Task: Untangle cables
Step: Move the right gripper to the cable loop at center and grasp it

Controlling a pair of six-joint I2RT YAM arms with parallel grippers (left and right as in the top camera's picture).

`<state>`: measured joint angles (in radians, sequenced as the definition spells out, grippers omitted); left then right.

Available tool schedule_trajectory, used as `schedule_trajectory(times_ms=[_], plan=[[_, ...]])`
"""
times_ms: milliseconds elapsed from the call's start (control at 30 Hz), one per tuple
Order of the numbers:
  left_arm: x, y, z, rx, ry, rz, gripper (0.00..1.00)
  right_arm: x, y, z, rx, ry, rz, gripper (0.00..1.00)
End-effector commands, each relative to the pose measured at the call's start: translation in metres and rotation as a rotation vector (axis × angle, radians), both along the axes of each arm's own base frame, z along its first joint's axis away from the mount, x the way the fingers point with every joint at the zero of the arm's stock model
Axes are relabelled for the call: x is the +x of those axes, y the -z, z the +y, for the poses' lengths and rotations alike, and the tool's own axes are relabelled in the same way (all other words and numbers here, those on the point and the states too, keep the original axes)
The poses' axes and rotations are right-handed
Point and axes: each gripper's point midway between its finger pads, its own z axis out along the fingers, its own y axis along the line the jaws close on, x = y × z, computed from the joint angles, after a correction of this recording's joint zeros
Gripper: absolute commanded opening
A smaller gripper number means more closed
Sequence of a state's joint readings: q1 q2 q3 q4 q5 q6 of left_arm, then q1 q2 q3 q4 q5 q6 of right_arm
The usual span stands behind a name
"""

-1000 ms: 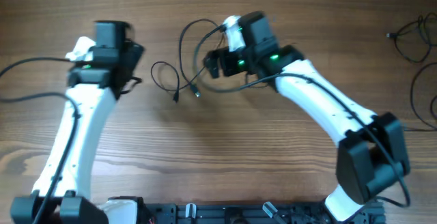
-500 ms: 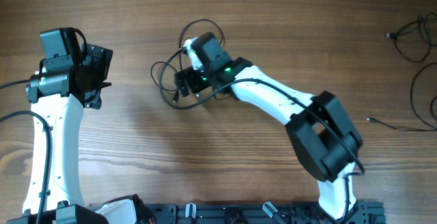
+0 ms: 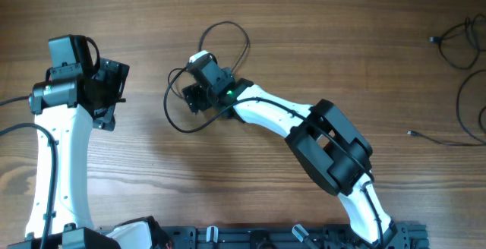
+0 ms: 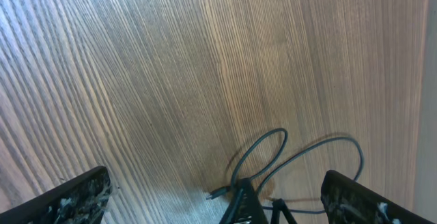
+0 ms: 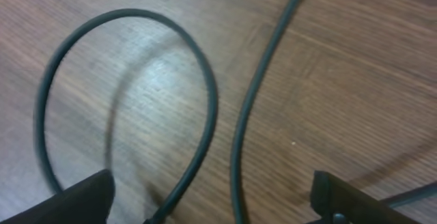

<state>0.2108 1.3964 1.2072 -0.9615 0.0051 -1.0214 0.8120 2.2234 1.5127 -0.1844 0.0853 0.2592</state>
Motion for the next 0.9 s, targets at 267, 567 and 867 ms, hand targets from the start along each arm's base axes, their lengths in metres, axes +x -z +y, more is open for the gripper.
schedule_trajectory(times_ms=[267,567,867], plan=[[0.000,-0.005,0.001,0.006,0.015,-0.014,1.00,-0.014,0.044,-0.015,-0.127,0.020,0.070,0.77],[-0.004,-0.003,0.000,0.002,0.015,0.004,1.00,-0.045,0.050,-0.033,-0.181,0.134,0.227,0.42],[-0.010,-0.001,-0.001,-0.004,0.015,0.029,1.00,-0.035,0.005,-0.133,-0.341,0.396,0.301,0.38]])
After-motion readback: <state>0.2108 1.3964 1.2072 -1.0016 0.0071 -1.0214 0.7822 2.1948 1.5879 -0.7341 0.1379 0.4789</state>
